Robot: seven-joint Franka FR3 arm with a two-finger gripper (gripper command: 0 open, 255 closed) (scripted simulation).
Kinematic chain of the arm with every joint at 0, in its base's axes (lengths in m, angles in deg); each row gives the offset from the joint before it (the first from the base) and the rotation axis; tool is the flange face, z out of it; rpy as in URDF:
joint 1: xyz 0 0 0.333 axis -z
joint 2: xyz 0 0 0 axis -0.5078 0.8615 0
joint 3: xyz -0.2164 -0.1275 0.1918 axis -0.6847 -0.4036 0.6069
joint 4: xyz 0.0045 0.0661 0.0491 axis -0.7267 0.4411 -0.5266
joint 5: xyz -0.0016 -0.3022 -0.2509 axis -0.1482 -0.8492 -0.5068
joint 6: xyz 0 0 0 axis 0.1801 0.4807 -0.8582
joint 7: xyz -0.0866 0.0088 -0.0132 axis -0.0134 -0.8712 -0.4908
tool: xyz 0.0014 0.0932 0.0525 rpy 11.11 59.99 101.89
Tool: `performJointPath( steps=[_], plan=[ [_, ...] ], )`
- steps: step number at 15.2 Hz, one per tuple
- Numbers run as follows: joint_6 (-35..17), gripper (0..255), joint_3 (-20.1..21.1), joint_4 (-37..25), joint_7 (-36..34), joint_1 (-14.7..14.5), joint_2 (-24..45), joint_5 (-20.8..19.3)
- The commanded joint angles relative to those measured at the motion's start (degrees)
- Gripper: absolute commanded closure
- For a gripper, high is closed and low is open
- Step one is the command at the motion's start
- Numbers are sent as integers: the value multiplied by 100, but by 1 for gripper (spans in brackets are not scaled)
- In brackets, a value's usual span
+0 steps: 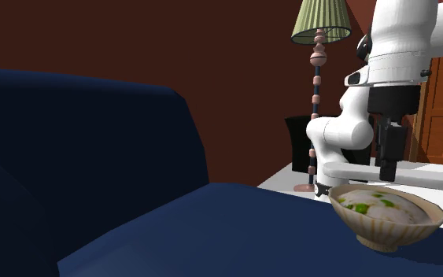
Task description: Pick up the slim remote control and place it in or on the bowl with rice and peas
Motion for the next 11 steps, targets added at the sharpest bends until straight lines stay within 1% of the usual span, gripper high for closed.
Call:
performJointPath(
  steps=[1, 3, 11],
  plan=[
    [-173, 255, 98, 116, -3, 6, 42, 49],
    [-324, 255, 179, 220, 3, 14, 82, 91],
    [-324, 255, 179, 220, 4, 14, 81, 91]
  ],
)
